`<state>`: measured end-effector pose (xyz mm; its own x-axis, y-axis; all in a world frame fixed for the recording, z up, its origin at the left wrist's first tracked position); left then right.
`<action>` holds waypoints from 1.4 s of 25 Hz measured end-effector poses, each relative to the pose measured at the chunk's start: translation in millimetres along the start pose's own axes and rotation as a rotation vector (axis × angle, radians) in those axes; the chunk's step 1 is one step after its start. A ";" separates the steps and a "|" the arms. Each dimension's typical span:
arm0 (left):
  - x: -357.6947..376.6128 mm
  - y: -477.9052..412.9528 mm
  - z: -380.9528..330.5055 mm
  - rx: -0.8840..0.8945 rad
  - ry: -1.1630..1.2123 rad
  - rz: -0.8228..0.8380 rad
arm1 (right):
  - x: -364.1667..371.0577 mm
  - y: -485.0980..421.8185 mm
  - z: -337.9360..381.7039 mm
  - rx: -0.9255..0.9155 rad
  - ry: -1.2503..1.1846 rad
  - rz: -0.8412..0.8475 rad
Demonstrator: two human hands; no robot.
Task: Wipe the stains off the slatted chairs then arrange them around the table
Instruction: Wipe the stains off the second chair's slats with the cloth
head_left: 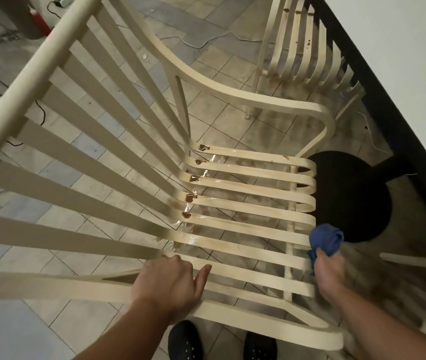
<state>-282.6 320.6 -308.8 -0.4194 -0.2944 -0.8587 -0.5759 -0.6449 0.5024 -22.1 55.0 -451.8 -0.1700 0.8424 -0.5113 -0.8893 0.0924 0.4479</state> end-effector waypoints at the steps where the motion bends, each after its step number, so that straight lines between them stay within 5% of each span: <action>1: -0.5 -0.1 0.0 0.005 0.001 -0.002 | 2.2 -1.3 -1.5 0.007 -0.003 -0.006; 5: -2.9 -0.1 -0.9 0.020 0.000 -0.010 | -10.9 -7.3 11.6 -0.083 -0.026 -0.205; 8: -2.6 -0.5 -0.5 0.014 0.009 -0.002 | -31.6 -4.2 33.3 -0.328 0.264 -0.345; 12: 0.6 -0.3 -0.8 0.010 0.031 0.005 | 15.7 6.5 15.1 -0.638 0.530 0.291; 14: 0.0 0.2 -1.0 0.016 0.034 -0.005 | 33.5 11.3 4.7 -0.801 0.762 0.471; 24: 0.0 -0.1 -1.7 0.019 0.030 0.018 | 72.1 19.8 -1.1 -1.019 1.262 0.640; 35: -5.0 -0.3 -4.8 0.047 0.024 0.043 | 145.1 63.4 13.0 -1.381 1.256 0.830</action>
<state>-277.0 318.9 -305.1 -0.4277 -0.3387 -0.8381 -0.5903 -0.5975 0.5427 -97.6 190.0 -488.0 -0.2223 -0.3482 -0.9107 -0.0216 -0.9321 0.3617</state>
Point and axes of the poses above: each hand's wrist, its own y-axis away from the middle knuckle, its own x-axis out of the palm, z = x × y, the point moved 7 cm from there along -y, towards the middle knuckle, and after that the axes turned 13 degrees about -x, right-handed, at the moved point
